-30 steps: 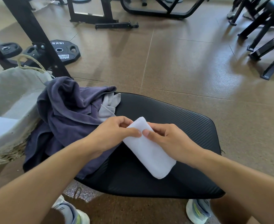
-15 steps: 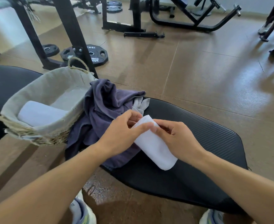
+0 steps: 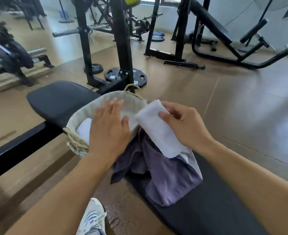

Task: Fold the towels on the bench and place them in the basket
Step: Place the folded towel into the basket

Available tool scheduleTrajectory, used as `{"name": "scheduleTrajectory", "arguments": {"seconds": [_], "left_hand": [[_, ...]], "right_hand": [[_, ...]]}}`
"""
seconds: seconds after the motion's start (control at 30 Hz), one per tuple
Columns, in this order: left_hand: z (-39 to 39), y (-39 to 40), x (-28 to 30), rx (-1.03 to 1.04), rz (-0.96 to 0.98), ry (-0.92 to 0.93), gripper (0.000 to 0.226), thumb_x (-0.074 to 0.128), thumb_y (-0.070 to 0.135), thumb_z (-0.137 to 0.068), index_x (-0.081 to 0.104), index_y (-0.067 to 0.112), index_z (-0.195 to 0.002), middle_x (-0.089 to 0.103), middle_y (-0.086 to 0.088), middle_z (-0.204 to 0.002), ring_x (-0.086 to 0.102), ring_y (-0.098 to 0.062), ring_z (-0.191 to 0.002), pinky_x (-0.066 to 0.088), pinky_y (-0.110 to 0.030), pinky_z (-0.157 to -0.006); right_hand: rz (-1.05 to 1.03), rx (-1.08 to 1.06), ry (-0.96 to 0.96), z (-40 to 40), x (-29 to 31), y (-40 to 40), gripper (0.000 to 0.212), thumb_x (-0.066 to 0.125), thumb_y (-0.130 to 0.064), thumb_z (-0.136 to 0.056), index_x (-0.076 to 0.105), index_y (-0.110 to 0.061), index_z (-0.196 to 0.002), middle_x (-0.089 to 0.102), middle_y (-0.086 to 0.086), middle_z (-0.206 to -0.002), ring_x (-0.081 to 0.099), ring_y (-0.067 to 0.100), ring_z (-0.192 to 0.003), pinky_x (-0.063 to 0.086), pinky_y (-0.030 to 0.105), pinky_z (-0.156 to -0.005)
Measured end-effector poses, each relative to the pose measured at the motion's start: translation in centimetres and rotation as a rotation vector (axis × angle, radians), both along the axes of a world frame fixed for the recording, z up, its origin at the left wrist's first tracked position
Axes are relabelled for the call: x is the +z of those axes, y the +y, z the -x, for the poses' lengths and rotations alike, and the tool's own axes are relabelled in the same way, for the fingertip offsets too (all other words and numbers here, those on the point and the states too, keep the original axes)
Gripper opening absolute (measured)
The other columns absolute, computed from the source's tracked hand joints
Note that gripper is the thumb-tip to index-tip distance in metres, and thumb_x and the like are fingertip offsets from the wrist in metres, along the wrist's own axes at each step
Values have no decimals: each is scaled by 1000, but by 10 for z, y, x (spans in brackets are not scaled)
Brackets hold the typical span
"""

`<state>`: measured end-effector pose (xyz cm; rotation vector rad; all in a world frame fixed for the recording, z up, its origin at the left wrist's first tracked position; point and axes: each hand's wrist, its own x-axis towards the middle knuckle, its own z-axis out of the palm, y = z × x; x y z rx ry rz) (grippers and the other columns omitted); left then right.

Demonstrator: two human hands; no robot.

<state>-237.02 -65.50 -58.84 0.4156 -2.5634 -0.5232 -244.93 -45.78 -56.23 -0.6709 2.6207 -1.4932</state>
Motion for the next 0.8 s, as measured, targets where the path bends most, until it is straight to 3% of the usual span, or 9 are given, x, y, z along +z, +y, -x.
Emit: {"name": "scheduleTrajectory", "arguments": {"seconds": [0.17, 0.23, 0.27, 0.33, 0.37, 0.43, 0.47, 0.7, 0.8], "left_hand": [[-10, -35, 5, 197, 147, -491, 45, 46, 44, -99, 56, 15, -132, 60, -8, -134, 52, -30, -127, 25, -48, -119], [-14, -38, 3, 198, 183, -621, 41, 44, 49, -97, 64, 18, -113, 66, -5, -121, 57, -26, -117, 19, -47, -120], [-15, -39, 3, 191, 210, -680, 41, 42, 52, -97, 65, 19, -106, 67, -2, -114, 58, -24, -113, 17, -47, -121], [-14, -38, 3, 169, 250, -764, 44, 36, 55, -99, 64, 20, -100, 68, 1, -104, 59, -23, -109, 20, -46, -118], [-13, -37, 3, 154, 267, -787, 45, 34, 55, -101, 63, 20, -97, 66, 2, -102, 58, -23, -108, 24, -45, -114], [-11, -35, 2, 111, 316, -790, 40, 32, 49, -105, 58, 25, -86, 63, 4, -95, 55, -21, -104, 29, -41, -102], [-10, -35, 1, 96, 328, -786, 38, 31, 45, -106, 57, 26, -85, 62, 6, -94, 54, -20, -103, 30, -39, -97], [-9, -37, -10, 77, 366, -760, 44, 29, 41, -105, 68, 20, -111, 69, 0, -115, 57, -24, -113, 39, -39, -98], [-8, -36, -11, 61, 389, -736, 39, 32, 35, -104, 68, 21, -111, 69, 0, -114, 59, -23, -110, 38, -37, -93]], "right_hand": [[-35, 125, 71, 32, 25, -89, 26, 61, -36, -100, 69, -35, -124, 71, -8, -91, 64, 10, -85, 48, 22, -73], [-114, 163, 64, 45, 22, -127, 15, 61, -34, -100, 71, -42, -92, 65, -6, -72, 58, 15, -68, 43, 27, -63], [-153, 179, 63, 54, 16, -143, 29, 61, -34, -99, 65, -42, -72, 56, -9, -58, 49, 13, -57, 38, 28, -59], [-220, 164, 35, 67, 5, -168, 31, 62, -34, -98, 69, -39, -68, 48, -14, -55, 44, 10, -57, 37, 28, -62], [-285, 189, 10, 70, 0, -176, 18, 62, -35, -99, 76, -36, -88, 57, -12, -68, 52, 12, -66, 41, 28, -66], [-513, 233, 6, 72, -12, -188, 31, 58, -38, -101, 68, -21, -126, 68, 2, -109, 63, 21, -98, 48, 29, -78], [-582, 235, 11, 73, -19, -191, 36, 58, -38, -102, 65, -17, -130, 67, 5, -119, 63, 24, -108, 49, 30, -80], [-642, 315, -78, 78, -51, -199, 30, 51, -34, -105, 73, -16, -93, 68, 5, -99, 61, 25, -97, 46, 32, -78], [-664, 306, -111, 79, -54, -200, 44, 47, -31, -107, 43, -23, -64, 47, 0, -78, 46, 24, -87, 36, 31, -75]]}}
